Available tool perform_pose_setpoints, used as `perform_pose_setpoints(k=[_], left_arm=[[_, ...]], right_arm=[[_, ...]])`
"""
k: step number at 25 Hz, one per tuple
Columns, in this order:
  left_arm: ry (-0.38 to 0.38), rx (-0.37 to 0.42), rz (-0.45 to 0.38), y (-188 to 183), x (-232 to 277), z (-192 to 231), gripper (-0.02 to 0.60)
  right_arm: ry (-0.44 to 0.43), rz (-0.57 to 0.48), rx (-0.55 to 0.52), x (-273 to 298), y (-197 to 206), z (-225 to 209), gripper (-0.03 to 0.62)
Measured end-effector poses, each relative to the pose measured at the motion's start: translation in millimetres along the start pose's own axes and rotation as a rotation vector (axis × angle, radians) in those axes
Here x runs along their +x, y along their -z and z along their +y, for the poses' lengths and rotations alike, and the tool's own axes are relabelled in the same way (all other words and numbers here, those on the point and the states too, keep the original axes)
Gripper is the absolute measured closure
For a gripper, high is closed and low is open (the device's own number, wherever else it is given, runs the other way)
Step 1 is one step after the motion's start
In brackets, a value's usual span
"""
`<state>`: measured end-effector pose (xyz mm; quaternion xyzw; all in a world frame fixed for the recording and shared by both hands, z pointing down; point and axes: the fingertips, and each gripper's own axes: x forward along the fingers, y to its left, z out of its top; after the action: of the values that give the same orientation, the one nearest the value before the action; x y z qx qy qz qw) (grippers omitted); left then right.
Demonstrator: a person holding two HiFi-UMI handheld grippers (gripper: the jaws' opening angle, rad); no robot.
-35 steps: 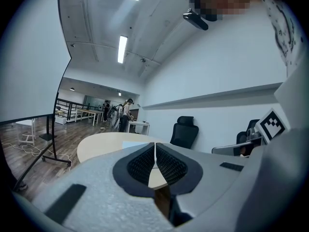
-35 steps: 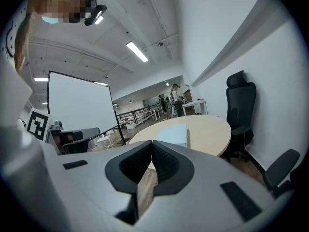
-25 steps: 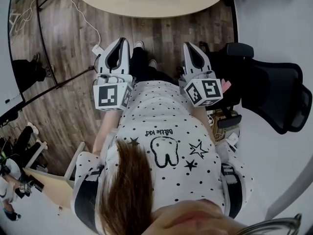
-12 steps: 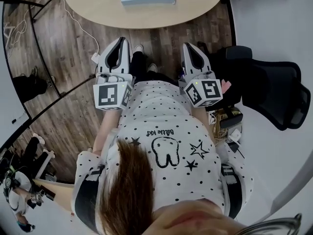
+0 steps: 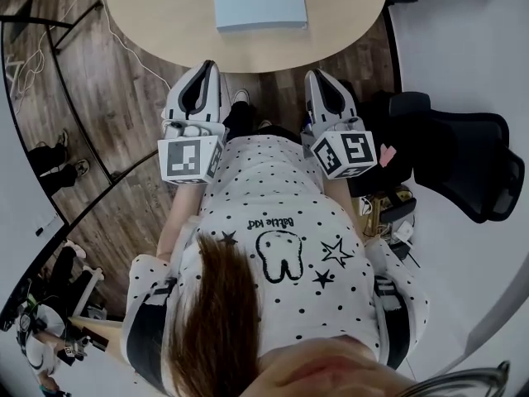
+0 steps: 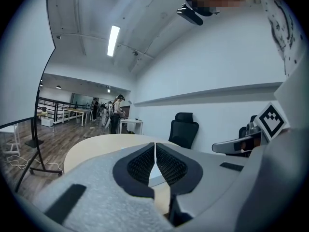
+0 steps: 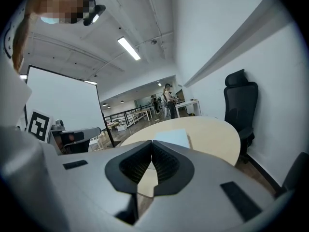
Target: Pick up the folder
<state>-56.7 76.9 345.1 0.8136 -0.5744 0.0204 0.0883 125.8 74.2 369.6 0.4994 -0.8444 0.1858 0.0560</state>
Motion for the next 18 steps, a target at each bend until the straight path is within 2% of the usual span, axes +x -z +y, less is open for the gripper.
perform_pose_setpoints(k=[6,11,14,18], left_arm=[[0.003,-0.055,0.003,3.8,3.2,35.1,0.558],[-0.026,-0.101,-0.009,4.8,0.4,61.6,0.558],[-0.047,-0.152,-0.015,8.9,0.7,69.3,0.558],[-0.042,-0.163,-0.003,14.1,9.2,72.7,0.558]], right_arm=[[0.015,-0.002,0.000,25.8,1.9,13.6,0.586],[0.024,-0.001,-0.003,34.2,-0.4,24.1,0.586],[0.030,0.016,-0.012,32.6,0.7,25.1,0.586],[0.048,0.028,-0.010,35.7,1.3,20.9,0.586]])
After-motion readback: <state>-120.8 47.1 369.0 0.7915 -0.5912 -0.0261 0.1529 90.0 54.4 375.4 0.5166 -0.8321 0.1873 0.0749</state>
